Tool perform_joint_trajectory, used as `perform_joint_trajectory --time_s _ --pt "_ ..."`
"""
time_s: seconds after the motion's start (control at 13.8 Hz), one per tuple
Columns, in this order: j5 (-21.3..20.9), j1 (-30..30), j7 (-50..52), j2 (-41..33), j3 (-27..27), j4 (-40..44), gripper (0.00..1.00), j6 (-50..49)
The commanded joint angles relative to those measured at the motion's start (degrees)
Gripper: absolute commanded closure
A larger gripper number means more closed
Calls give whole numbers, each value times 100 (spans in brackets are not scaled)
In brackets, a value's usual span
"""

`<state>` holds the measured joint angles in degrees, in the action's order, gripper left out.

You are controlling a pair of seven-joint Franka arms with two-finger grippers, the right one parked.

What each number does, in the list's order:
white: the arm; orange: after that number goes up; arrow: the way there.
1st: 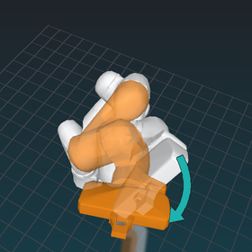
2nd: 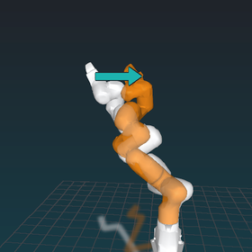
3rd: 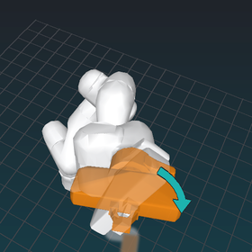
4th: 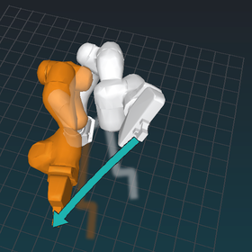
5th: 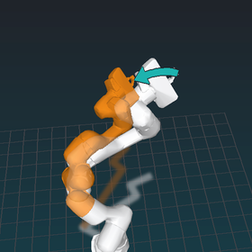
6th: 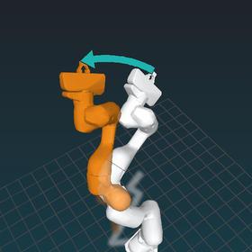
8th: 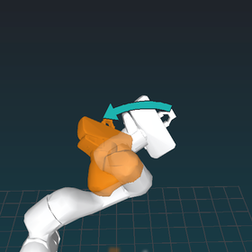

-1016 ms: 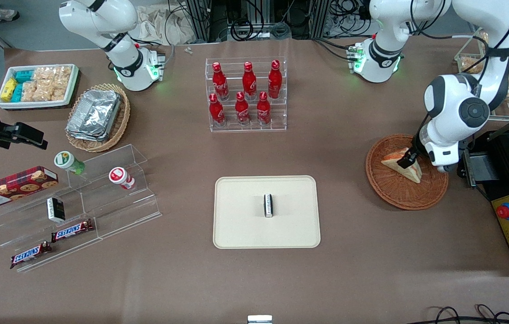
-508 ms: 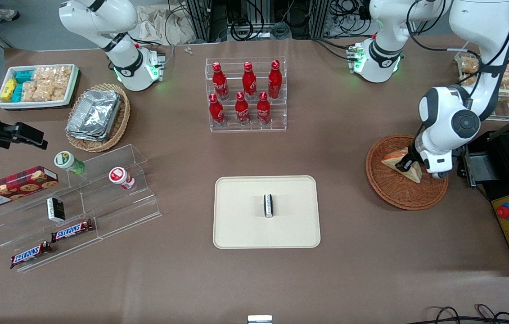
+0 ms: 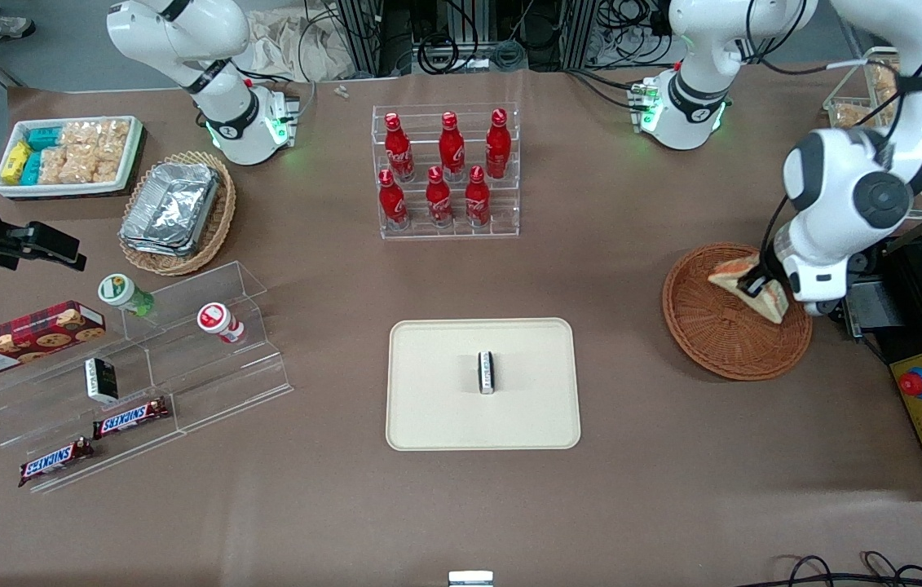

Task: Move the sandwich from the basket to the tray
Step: 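Close the left gripper on the sandwich and lift it, then carry the sandwich with the left gripper over to the cream tray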

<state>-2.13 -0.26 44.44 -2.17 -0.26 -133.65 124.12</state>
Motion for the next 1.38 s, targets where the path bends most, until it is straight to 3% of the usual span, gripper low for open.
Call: perform_joint_trajectory --time_s 0.0,0.15,0.44,0.73,1.02,1.31 --pt "-34 52 -985 -319 -193 731 100 -1306" --pt "54 52 -1602 -240 -509 1409 100 -2012" --pt "204 52 -2272 13 -1387 2016 100 -1962" --pt "221 43 -2273 611 -2284 2431 100 -1550" --pt "327 52 -2194 1366 -2742 2772 100 -1223" --pt "-15 262 -1518 2561 -2901 3344 100 -530"
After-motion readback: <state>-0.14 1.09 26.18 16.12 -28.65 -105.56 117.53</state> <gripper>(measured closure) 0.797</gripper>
